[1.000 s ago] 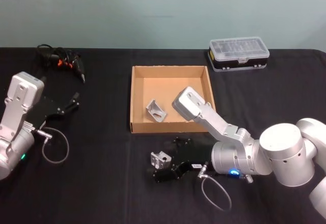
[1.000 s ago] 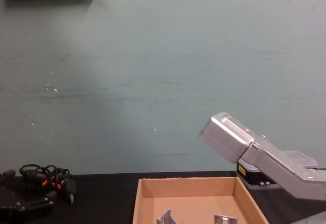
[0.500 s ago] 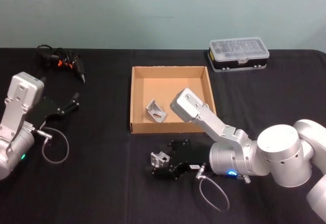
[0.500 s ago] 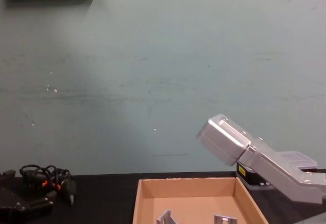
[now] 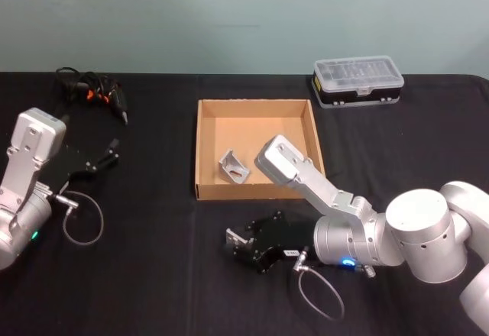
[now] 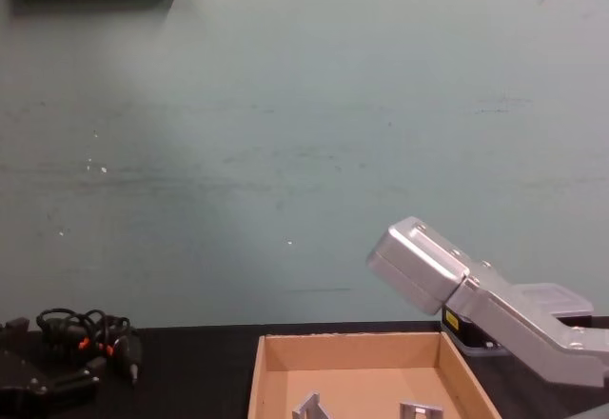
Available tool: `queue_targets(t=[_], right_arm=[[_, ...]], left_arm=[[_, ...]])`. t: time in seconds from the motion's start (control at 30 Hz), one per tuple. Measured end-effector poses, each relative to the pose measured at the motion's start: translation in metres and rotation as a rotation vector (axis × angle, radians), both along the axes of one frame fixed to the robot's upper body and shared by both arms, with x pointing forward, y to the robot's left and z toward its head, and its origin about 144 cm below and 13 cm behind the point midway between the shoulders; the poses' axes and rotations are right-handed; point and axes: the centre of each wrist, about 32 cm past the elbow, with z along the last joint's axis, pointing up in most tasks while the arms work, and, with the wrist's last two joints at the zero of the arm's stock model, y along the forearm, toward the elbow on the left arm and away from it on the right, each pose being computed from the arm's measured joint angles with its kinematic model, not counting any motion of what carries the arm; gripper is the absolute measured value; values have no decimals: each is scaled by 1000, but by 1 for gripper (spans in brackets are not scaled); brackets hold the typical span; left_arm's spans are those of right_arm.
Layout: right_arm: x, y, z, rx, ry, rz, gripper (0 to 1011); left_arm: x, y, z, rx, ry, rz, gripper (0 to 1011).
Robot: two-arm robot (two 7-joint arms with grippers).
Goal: Use one hand to pick up the angle iron from the table and place it into the box.
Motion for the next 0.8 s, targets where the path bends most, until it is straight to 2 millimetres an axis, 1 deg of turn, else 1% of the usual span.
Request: queue_targets(t=[0.07, 0.13, 0.23, 0.27, 0.3, 0.53, 0.67, 0.8], right_arm=[[0, 0, 0, 0, 1, 1, 251], [0, 0, 0, 0, 1, 2, 204], [-1, 0, 0, 0, 0, 2, 96], [-1, 0, 0, 0, 0, 3, 96], [-1, 0, 0, 0, 0, 3, 75], [-2, -1, 2, 4, -11, 5, 75], [-5, -4, 9, 23, -40, -3, 75], [-8, -10, 25, 71, -105, -34, 75]], left_arm=[[0, 0, 0, 0, 0, 0, 1000], [0, 0, 0, 0, 0, 0, 1000], [0, 0, 0, 0, 0, 0, 1000], [0, 0, 0, 0, 0, 0, 1000], [0, 0, 0, 0, 0, 0, 1000], [0, 0, 0, 0, 0, 0, 1000], [0, 0, 0, 0, 0, 0, 1000], [0, 0, 0, 0, 0, 0, 1000]])
